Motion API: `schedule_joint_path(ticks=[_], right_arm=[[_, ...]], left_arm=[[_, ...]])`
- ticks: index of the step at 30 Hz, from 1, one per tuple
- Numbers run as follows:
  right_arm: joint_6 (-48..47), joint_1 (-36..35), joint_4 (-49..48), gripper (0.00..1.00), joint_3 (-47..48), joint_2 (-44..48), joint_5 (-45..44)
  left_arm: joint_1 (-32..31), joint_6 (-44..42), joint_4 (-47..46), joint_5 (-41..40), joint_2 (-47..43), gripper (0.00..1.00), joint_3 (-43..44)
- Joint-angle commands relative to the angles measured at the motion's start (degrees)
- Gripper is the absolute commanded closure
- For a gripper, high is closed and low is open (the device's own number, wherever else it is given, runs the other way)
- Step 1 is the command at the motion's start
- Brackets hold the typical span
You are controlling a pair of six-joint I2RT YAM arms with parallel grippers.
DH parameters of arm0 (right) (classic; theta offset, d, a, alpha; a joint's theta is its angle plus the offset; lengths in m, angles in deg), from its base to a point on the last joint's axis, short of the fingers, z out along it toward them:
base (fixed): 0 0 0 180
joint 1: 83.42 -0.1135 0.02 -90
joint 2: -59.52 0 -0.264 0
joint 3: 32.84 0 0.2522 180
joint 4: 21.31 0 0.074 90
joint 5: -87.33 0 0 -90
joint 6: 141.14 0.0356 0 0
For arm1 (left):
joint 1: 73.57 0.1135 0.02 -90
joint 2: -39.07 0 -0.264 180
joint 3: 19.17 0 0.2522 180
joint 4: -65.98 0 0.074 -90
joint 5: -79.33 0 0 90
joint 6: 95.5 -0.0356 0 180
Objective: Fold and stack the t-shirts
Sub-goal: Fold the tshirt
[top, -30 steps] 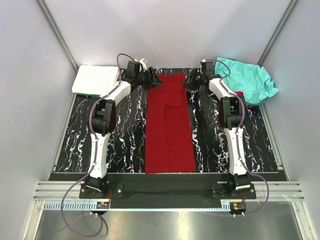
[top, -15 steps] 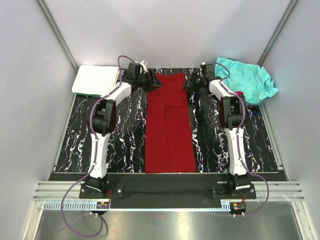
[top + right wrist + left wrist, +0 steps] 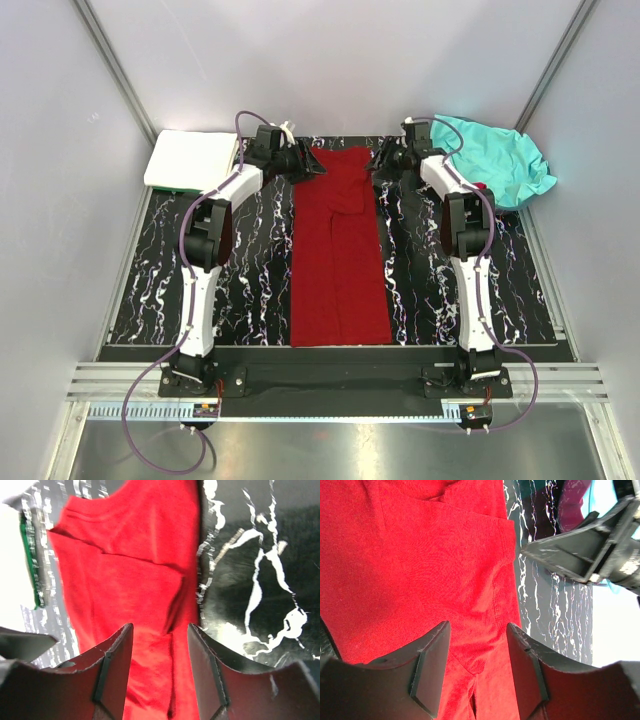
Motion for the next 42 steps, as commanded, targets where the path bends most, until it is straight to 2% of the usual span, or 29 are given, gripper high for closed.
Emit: schedule_joint_path(ticks=[1,8,25,42], right_arm=[[-0.3,0.3,-1.0,0.45,-0.7,5.9,0.2],[2.8,0.2,-3.2,0.52,-2.1,4.3,2.4],[7.1,0.3,-6.9,0.61,-3.0,0.8,4.5],[7.2,0.3,-7.2,0.59,-3.5,-0.1,4.6]], left_arm=[[0.3,-0.1,-2.2,1.5,-1.7,0.47,0.3],[0.4,0.1,-2.2,1.4,-1.6,0.48,0.0],[1.1,0.8,-2.8,2.0,-1.5,0.49,-0.3],[1.6,0.7,-3.0,2.6,-0.8,0.5,0.0]])
